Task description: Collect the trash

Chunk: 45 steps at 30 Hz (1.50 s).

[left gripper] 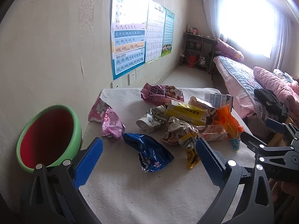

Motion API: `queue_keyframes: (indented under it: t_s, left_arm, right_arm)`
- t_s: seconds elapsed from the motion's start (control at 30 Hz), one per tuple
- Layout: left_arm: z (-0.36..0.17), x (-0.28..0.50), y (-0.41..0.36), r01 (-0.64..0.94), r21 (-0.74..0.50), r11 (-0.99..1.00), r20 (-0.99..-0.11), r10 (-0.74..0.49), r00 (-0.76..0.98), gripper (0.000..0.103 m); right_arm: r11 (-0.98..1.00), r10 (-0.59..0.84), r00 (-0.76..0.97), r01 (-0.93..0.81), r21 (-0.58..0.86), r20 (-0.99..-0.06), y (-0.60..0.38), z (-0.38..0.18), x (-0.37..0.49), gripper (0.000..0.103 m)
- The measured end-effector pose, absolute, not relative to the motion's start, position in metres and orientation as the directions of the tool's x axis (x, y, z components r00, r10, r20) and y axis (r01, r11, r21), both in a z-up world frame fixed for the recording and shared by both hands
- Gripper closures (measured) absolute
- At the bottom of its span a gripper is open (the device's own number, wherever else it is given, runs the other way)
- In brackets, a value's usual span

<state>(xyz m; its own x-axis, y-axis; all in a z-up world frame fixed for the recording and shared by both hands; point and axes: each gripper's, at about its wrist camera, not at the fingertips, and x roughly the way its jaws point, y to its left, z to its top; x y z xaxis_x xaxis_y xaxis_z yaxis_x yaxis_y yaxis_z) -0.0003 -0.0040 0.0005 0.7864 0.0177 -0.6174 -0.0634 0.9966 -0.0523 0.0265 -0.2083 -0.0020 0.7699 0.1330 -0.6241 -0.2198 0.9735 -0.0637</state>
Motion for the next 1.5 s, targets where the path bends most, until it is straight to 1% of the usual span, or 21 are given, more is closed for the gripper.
queue_keyframes:
  t_s: [0.8, 1.5]
  left_arm:
    - [-0.0046, 0.0028, -0.0028, -0.077, -0.049, 0.996, -0.63, 0.029, 0.776, 0.008]
    - [-0.0034, 0.0023, -0.0024, -0.079, -0.045, 0.996, -0.626, 0.033, 0.779, 0.008]
  right_arm:
    - [0.976, 0.119, 0.767, -0.208, -0.069, -0.63, -0.211, -0.0054, 0.0284, 0.004]
    - [0.978, 0.111, 0.78, -0.195, -0.071, -0.616, -0.2116, -0.0008, 0.0271, 0.004]
